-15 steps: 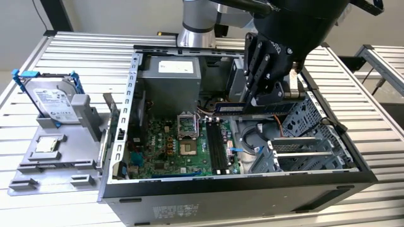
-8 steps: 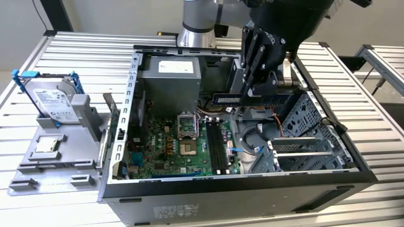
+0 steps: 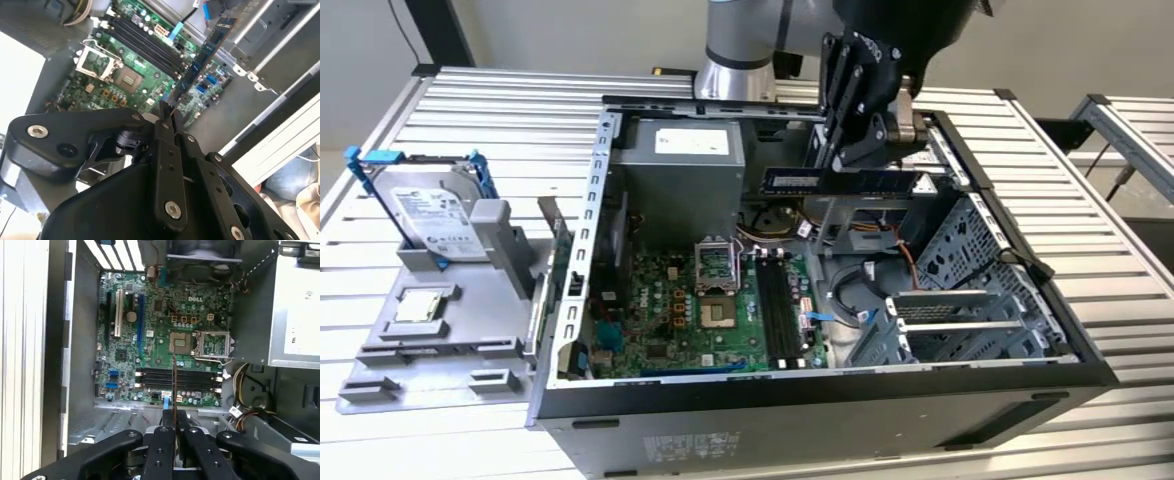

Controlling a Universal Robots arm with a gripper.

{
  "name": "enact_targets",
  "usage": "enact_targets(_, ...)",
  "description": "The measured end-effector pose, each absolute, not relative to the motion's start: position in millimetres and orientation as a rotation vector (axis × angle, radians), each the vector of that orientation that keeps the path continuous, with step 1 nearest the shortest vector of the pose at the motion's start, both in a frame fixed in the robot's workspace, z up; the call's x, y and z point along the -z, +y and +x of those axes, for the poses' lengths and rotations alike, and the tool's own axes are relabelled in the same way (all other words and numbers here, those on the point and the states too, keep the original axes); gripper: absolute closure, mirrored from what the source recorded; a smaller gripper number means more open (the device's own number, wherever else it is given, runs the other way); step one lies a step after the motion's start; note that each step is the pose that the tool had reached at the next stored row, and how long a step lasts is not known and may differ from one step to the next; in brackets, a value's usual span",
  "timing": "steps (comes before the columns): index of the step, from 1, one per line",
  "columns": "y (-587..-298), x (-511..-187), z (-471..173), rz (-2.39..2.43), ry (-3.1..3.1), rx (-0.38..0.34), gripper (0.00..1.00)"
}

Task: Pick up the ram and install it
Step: 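Pick up the ram and move it above insertion slot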

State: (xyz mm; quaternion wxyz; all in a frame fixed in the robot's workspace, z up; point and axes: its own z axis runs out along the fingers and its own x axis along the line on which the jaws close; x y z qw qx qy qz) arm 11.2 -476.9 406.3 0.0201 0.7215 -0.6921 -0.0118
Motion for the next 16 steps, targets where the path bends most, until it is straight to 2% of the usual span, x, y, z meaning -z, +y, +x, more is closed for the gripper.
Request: enact_targets(16, -406.2, -406.0, 11.2, 2.238, -2.147, 0.036, 1.00)
